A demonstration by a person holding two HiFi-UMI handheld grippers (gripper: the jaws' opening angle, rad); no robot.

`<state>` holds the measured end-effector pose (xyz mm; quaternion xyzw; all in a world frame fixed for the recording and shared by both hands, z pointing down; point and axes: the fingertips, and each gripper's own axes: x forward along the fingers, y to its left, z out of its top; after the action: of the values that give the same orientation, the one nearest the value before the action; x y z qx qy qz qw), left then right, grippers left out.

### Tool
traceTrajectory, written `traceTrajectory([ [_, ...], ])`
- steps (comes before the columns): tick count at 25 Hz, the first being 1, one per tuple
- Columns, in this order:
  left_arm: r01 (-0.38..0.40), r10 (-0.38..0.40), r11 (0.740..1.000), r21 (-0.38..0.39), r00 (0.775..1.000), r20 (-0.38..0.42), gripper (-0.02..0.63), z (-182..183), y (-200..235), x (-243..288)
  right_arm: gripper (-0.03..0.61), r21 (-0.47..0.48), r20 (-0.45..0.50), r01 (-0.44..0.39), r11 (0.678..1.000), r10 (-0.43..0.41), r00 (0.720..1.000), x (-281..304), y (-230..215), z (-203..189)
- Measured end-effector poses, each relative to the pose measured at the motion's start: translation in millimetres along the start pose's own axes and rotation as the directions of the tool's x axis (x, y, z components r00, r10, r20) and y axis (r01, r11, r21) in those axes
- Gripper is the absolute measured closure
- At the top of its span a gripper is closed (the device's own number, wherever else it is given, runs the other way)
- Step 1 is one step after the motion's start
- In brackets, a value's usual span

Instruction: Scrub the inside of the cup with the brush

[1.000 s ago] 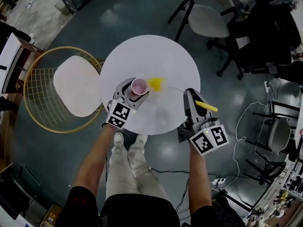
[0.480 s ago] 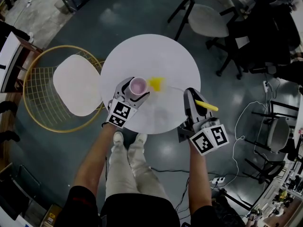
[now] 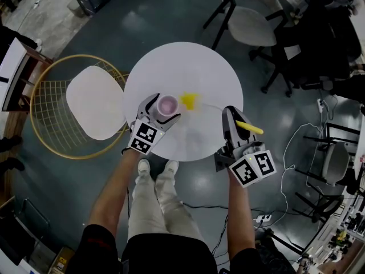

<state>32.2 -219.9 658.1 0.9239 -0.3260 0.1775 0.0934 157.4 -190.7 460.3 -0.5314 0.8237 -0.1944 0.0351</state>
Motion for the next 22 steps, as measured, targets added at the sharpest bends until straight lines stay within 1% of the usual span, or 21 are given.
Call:
traceTrajectory([
  [2, 0.001, -0.001, 1.0, -0.007, 1.0, 0.001, 0.192, -0.2, 0.8, -2.3, 0.534, -0.002, 0.001, 0.001, 1.0, -0.001, 1.0, -0.2, 1.2, 1.1],
  [5, -0.004, 0.004, 0.999, -0.044, 1.0, -0.003, 0.192, -4.0, 3.9, -8.8, 0.534, -0.005, 0.001, 0.001, 1.0, -0.001, 1.0, -1.9, 1.6, 4.0],
  [11, -0.013, 0.008, 0.996, -0.086, 0.998, -0.055, 0.193, -20.2, 3.6, -29.8, 0.534, -0.002, 0.007, 0.004, 1.0, -0.004, 1.0, -4.8, 6.2, 10.4],
  [15, -0.029, 0.023, 0.996, -0.089, 0.997, -0.068, 0.198, -15.3, 4.5, -43.9, 0.534, -0.007, 0.0, -0.003, 1.0, 0.003, 1.0, -5.9, 12.1, 13.7],
  [17, -0.036, 0.029, 0.995, -0.093, 0.997, -0.075, 0.215, -10.5, 6.0, -51.9, 0.534, -0.003, 0.0, -0.006, 1.0, 0.006, 1.0, -7.4, 15.6, 17.4],
  [20, -0.049, 0.041, 0.993, -0.104, 0.996, -0.075, 0.281, -2.7, 8.7, -65.3, 0.534, -0.002, 0.001, -0.014, 1.0, 0.014, 1.0, -10.0, 23.3, 20.1],
  [22, -0.052, 0.044, 0.993, -0.105, 0.996, -0.071, 0.307, 5.5, 8.4, -72.0, 0.535, -0.009, -0.007, -0.019, 1.0, 0.019, 1.0, -11.6, 27.9, 20.3],
])
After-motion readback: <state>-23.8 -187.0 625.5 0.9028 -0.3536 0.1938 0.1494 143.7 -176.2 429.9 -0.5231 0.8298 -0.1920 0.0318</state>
